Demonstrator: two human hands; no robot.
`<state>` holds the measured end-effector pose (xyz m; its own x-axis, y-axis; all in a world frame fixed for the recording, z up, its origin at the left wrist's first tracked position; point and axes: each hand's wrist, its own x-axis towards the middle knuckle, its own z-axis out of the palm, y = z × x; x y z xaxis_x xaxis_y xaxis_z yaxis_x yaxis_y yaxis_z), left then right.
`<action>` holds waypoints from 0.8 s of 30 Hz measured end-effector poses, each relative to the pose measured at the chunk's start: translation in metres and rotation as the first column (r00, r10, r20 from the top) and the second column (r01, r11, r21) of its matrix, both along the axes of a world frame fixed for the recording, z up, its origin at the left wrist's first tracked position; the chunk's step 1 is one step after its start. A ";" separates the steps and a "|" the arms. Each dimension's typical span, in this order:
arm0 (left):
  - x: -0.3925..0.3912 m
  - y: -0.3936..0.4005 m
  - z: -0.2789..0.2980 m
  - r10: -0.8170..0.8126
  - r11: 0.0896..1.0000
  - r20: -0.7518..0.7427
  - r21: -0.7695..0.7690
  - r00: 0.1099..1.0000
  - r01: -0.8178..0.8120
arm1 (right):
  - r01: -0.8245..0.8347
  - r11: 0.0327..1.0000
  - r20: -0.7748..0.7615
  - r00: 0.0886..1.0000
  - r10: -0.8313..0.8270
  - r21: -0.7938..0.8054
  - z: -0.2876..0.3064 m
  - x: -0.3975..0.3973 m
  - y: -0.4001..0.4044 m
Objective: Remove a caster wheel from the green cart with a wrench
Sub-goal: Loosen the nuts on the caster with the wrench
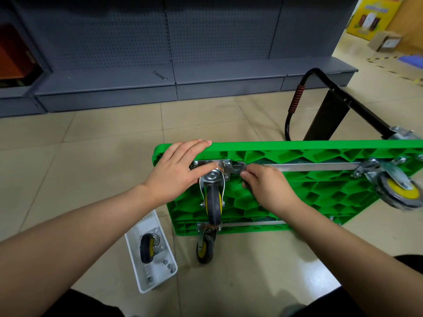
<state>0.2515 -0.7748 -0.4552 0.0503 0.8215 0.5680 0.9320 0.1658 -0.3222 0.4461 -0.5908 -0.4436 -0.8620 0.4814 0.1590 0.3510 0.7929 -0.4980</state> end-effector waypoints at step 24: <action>0.000 0.000 0.000 0.005 1.000 -0.009 -0.001 1.000 -0.005 | 0.084 0.982 0.071 0.995 -0.073 -0.167 -0.005 -0.021 -0.016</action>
<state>0.2514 -0.7751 -0.4553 0.0515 0.8222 0.5669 0.9284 0.1698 -0.3305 0.4255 -0.6065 -0.4483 -0.8260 0.5634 0.0147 0.4448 0.6677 -0.5970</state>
